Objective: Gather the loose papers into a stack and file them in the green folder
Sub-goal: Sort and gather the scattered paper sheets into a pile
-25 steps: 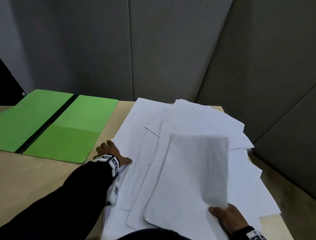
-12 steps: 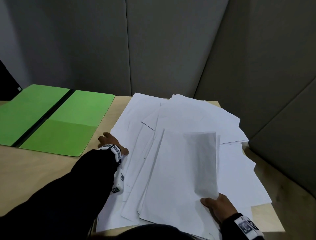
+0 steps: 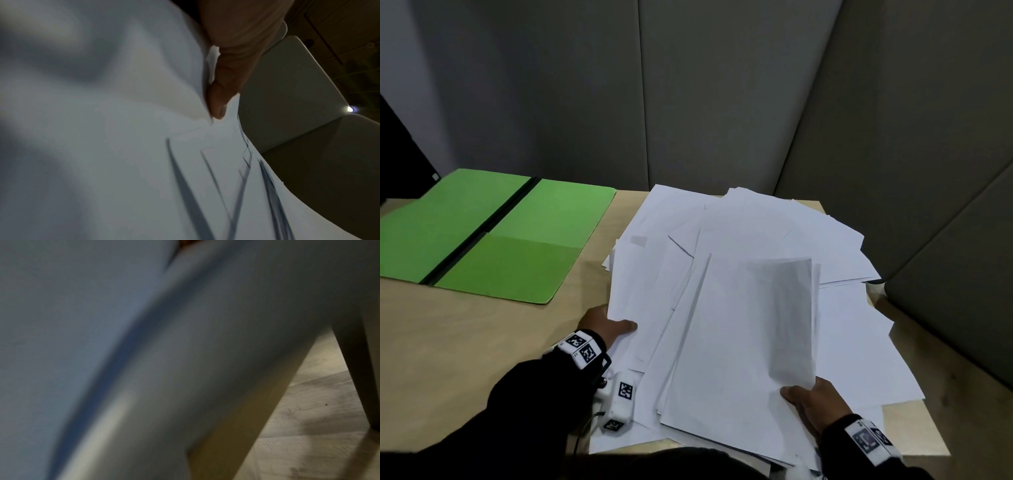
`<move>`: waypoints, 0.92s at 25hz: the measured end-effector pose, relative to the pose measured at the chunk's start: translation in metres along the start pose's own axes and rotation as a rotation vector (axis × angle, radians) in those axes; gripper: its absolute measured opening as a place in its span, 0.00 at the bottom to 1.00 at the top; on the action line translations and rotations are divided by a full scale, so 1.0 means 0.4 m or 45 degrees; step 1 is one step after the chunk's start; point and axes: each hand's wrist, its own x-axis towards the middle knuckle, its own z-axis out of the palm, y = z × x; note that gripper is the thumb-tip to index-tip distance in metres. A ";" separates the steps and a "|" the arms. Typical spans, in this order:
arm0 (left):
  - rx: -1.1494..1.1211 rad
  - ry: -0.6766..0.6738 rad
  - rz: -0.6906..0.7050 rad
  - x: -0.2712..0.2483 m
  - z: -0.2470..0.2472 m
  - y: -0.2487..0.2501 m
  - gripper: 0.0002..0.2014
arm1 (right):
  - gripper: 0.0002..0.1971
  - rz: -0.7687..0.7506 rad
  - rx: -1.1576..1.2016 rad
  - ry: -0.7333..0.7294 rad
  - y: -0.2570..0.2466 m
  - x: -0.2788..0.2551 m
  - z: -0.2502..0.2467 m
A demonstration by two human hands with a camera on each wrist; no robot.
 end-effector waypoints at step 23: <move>-0.812 0.539 0.077 -0.113 -0.285 -0.105 0.10 | 0.14 -0.009 -0.089 -0.077 -0.008 -0.011 -0.002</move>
